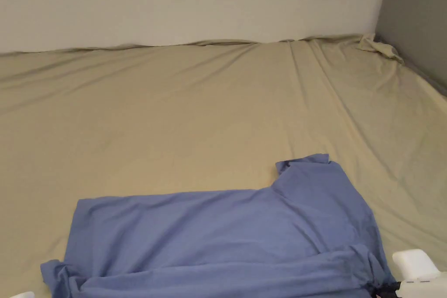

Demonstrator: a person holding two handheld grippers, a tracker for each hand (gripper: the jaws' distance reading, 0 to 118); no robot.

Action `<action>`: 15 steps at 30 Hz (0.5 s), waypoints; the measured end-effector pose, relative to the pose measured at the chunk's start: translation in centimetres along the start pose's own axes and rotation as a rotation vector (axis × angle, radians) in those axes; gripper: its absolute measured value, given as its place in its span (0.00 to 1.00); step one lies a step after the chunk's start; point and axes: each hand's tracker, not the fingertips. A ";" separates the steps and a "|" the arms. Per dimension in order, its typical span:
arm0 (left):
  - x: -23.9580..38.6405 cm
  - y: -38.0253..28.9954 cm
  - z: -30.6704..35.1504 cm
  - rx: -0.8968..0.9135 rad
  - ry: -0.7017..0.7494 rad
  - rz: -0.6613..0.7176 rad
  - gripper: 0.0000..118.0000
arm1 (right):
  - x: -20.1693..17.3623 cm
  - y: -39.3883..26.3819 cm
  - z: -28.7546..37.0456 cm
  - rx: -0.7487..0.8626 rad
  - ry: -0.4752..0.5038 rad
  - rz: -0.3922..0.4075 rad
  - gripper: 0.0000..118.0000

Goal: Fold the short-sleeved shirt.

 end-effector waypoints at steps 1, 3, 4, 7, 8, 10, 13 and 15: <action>0.1 0.1 0.3 0.000 0.002 0.008 0.10 | 0.3 0.1 0.2 0.020 0.001 -0.006 0.10; 0.3 -0.1 1.0 0.015 0.002 0.021 0.29 | 0.3 0.4 0.6 0.018 0.005 0.001 0.29; 0.4 0.0 1.8 0.032 0.001 0.029 0.66 | 0.2 0.6 1.3 0.048 0.013 0.029 0.70; 1.1 0.1 6.7 0.244 -0.072 0.045 1.00 | 0.1 0.3 7.2 0.329 -0.002 0.024 0.99; 1.4 0.0 8.8 0.362 -0.095 0.050 1.00 | 0.0 0.7 9.5 0.447 0.041 -0.015 1.00; 2.7 -0.4 11.5 0.461 -0.101 0.057 1.00 | -1.0 1.0 13.5 0.509 0.073 -0.088 1.00; 4.4 -1.1 12.4 0.470 -0.043 0.026 1.00 | -3.1 1.1 16.2 0.642 0.143 -0.153 1.00; 6.1 -1.8 11.8 0.350 0.001 -0.034 1.00 | -4.7 0.7 16.4 0.654 0.149 -0.165 1.00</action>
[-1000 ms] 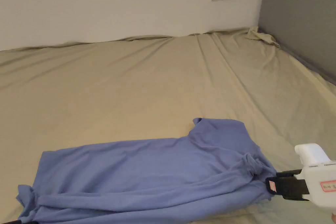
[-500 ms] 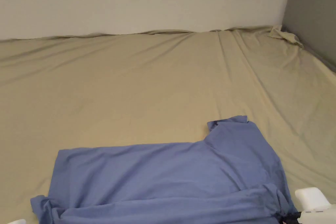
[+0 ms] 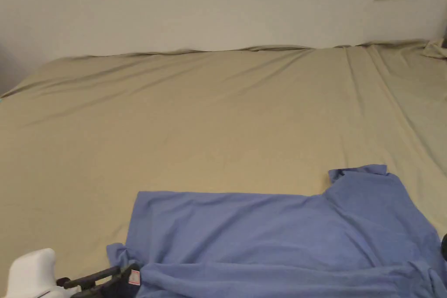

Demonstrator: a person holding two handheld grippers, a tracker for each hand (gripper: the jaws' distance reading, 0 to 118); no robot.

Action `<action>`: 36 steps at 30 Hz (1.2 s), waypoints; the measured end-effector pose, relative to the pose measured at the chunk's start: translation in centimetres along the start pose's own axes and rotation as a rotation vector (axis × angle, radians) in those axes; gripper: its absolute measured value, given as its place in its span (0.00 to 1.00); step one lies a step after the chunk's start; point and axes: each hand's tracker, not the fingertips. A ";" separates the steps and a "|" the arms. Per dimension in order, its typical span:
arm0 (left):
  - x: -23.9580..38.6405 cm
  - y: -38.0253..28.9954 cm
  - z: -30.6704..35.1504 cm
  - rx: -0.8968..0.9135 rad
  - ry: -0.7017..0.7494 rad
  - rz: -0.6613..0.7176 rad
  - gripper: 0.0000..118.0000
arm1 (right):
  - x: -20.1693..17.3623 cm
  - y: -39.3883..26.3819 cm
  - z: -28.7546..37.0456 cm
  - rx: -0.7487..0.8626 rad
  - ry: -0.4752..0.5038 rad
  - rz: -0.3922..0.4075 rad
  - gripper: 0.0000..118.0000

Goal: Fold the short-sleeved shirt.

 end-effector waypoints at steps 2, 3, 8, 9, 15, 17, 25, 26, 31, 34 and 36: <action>0.8 -1.6 -1.2 -0.017 0.006 0.015 0.97 | -1.1 -1.0 -0.8 -0.037 -0.001 0.010 1.00; 0.0 -1.9 -2.3 -0.040 0.005 0.068 0.76 | -1.7 -1.7 -1.0 -0.032 -0.004 0.006 0.99; -0.2 -0.1 -5.9 -0.108 -0.021 0.048 0.00 | -2.7 -3.9 -3.0 -0.082 0.092 -0.032 0.02; -0.1 1.0 -6.7 -0.099 0.003 -0.001 0.00 | -2.7 -4.1 -3.3 -0.087 0.108 -0.036 0.02; -0.7 10.5 -16.6 0.005 0.268 -0.176 0.45 | -1.5 -3.7 -3.8 -0.069 0.090 0.069 0.02; -1.2 12.6 -21.0 -0.012 0.359 -0.229 1.00 | -0.8 -4.0 -4.1 -0.081 0.087 0.067 0.02; -2.7 13.4 -31.2 -0.342 0.326 -0.193 0.99 | 2.3 -6.0 -4.6 -0.149 0.032 0.048 0.02; -2.6 13.1 -31.8 -0.355 0.348 -0.207 0.97 | 1.9 -6.0 -4.7 -0.154 0.023 0.052 0.02; -1.5 14.3 -29.2 -0.273 0.224 -0.247 0.08 | 2.4 -5.8 -5.4 -0.183 -0.001 0.039 0.02; -0.6 14.3 -27.4 -0.239 0.160 -0.292 0.02 | 3.1 -4.9 -6.1 -0.125 -0.064 0.073 0.02; -1.0 15.0 -26.2 -0.188 0.153 -0.282 0.02 | 3.9 -3.0 -7.0 -0.079 -0.061 0.130 0.02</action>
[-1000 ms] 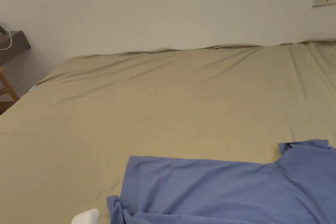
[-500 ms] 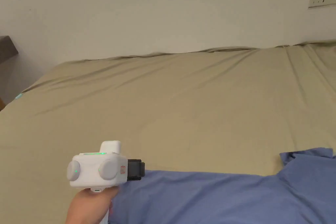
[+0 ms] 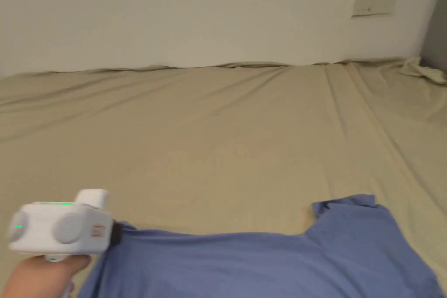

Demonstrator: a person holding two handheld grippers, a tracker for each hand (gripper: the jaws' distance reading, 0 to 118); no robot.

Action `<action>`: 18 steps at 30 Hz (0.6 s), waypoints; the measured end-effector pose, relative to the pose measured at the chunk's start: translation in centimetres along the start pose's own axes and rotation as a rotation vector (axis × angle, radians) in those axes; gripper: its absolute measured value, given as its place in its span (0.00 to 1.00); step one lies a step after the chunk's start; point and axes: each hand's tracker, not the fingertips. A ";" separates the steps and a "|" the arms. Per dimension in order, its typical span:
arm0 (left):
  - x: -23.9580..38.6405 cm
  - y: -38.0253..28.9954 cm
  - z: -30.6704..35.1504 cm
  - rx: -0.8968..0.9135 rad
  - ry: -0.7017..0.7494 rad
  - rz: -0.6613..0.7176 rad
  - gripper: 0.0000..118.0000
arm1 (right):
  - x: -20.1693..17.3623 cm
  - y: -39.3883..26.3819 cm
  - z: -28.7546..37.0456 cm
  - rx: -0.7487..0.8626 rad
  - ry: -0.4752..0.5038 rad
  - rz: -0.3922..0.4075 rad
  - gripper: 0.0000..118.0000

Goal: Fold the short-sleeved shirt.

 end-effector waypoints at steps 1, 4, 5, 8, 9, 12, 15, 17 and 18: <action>-0.4 0.0 0.8 0.016 -0.038 0.044 0.03 | 0.7 1.3 -0.7 0.002 -0.005 0.020 0.02; -0.2 -0.4 4.3 0.025 -0.160 0.133 0.02 | 2.6 6.3 -4.9 -0.082 0.041 0.083 0.42; -0.2 -0.6 5.0 0.027 -0.156 0.125 0.03 | 3.2 7.4 -7.0 -0.151 0.062 0.099 0.89; -0.2 -0.4 6.1 0.029 -0.159 0.113 0.03 | 5.3 10.2 -12.2 -0.203 0.018 0.138 1.00; -0.1 -0.6 6.5 0.028 -0.162 0.112 0.03 | 5.8 10.5 -14.0 -0.231 -0.017 0.139 1.00; -0.2 -0.7 6.6 0.020 -0.170 0.102 0.03 | 6.8 10.0 -19.7 -0.392 -0.065 0.092 1.00; -0.6 -0.6 6.4 0.006 -0.156 0.109 0.03 | 7.1 8.1 -23.5 -0.524 -0.137 0.068 1.00; -0.9 -0.5 6.3 0.003 -0.166 0.138 0.03 | 6.9 7.5 -24.6 -0.527 -0.211 0.086 0.94; -1.1 -0.5 6.2 0.003 -0.170 0.148 0.03 | 6.6 7.2 -24.6 -0.504 -0.214 0.100 0.89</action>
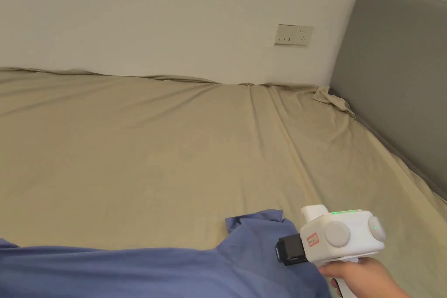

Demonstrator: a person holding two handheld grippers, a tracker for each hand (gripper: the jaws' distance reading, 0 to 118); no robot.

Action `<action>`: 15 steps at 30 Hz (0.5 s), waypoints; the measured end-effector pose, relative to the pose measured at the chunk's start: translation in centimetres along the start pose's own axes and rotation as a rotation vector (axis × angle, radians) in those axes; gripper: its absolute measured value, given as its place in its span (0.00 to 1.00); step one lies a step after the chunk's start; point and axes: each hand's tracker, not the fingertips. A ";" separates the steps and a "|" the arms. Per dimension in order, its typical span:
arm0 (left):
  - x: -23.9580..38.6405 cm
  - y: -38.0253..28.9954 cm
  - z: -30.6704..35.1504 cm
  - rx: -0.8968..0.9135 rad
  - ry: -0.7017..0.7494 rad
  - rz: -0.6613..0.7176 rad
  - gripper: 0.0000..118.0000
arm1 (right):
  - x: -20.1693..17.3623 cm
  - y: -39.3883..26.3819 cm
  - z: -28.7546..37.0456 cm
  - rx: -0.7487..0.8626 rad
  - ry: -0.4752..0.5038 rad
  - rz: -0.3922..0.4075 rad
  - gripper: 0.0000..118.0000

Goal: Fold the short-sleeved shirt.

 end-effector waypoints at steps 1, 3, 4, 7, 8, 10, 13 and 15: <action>-0.2 -0.1 0.1 -0.003 -0.002 0.005 0.03 | -0.4 0.1 0.0 0.013 0.005 0.016 0.77; -0.3 -0.2 -0.2 -0.013 0.000 0.007 0.03 | -1.0 0.3 0.2 0.031 0.011 0.078 0.41; -0.3 -0.3 -0.4 -0.017 0.005 0.002 0.03 | -1.4 0.5 0.3 0.004 0.010 0.103 0.18; -0.6 -0.5 -0.6 -0.024 0.007 0.011 0.03 | -2.4 0.7 1.2 0.013 0.022 0.141 0.05; -0.7 -0.6 -0.6 -0.022 0.004 0.018 0.03 | -2.4 0.9 1.7 0.045 0.020 0.154 0.05; -1.2 -0.7 -0.6 -0.016 0.004 0.027 0.03 | -2.1 1.2 3.0 0.082 0.120 0.146 0.04; -1.9 -0.6 0.7 -0.004 -0.016 0.038 0.03 | -1.7 0.8 6.7 0.159 0.178 0.136 0.03; -2.1 -0.8 2.9 0.002 -0.045 0.041 0.03 | -1.2 -0.1 10.5 0.226 0.238 0.117 0.03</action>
